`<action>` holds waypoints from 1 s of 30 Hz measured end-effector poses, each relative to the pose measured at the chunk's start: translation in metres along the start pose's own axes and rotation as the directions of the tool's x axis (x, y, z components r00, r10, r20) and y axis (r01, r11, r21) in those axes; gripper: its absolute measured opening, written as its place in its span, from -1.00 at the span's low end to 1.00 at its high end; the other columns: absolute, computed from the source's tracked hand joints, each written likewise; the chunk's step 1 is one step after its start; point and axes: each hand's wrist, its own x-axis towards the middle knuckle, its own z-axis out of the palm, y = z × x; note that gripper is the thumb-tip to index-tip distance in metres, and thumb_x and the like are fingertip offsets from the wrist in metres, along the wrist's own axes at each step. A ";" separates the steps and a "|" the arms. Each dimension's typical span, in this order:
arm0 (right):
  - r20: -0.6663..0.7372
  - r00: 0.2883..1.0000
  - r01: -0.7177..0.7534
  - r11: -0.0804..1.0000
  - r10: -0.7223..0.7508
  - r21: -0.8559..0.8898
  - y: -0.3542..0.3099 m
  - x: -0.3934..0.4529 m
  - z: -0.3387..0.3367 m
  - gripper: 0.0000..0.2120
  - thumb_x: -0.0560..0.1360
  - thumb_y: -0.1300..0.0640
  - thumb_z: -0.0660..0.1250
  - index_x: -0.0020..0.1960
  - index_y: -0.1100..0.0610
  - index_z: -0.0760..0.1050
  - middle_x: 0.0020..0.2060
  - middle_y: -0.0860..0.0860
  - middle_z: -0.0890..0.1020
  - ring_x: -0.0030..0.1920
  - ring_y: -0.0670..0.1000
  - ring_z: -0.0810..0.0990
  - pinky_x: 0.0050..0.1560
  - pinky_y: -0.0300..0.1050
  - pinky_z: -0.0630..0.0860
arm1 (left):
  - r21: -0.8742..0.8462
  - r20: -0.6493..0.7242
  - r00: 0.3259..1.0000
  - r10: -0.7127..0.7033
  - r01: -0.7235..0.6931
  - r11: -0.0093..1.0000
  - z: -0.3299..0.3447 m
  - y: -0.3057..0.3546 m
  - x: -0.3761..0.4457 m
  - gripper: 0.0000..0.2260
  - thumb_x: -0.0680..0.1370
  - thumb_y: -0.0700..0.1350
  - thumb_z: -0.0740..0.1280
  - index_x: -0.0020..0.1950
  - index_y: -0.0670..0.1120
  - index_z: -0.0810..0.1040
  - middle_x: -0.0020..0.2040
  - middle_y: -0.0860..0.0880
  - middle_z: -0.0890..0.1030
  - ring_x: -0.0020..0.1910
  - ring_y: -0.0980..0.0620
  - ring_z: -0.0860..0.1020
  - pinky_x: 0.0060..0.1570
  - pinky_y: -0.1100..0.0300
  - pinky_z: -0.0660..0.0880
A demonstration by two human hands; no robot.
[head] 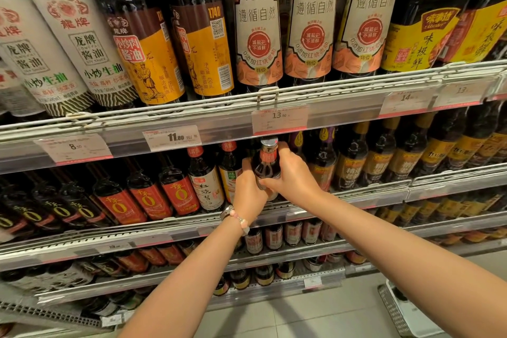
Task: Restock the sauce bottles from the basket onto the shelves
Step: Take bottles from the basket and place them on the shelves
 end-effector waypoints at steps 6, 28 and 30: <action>0.023 0.999 -0.039 0.999 0.039 -0.031 0.002 0.002 0.009 -0.55 0.36 0.15 0.47 0.12 0.24 0.34 -0.09 0.05 0.40 -0.08 0.00 0.42 -0.33 -0.36 0.27 | -0.017 0.018 0.997 -0.072 0.072 0.997 0.007 -0.003 -0.003 -0.74 0.44 -0.26 0.39 -0.32 -0.12 0.33 -0.41 0.03 0.33 -0.39 0.04 0.36 -0.55 0.35 0.24; -0.021 1.000 -0.012 0.992 0.009 -0.122 0.009 0.016 0.017 -0.77 0.41 0.18 0.41 -0.07 0.33 0.48 -0.30 0.12 0.51 -0.31 0.05 0.52 -0.30 -0.12 0.33 | -0.102 -0.123 0.975 -0.184 0.172 0.980 0.037 0.003 -0.014 -0.72 0.54 -0.23 0.25 0.19 -0.32 0.32 0.05 -0.24 0.46 0.03 -0.16 0.48 -0.15 0.16 0.35; -0.026 1.000 -0.003 0.991 -0.001 -0.137 0.009 0.016 0.017 -0.78 0.41 0.19 0.41 -0.09 0.32 0.48 -0.31 0.10 0.49 -0.31 0.10 0.54 -0.31 -0.11 0.32 | -0.104 -0.139 0.972 -0.191 0.177 0.979 0.039 0.003 -0.015 -0.68 0.54 -0.26 0.24 0.25 -0.31 0.30 0.08 -0.24 0.44 0.06 -0.16 0.45 -0.10 0.16 0.35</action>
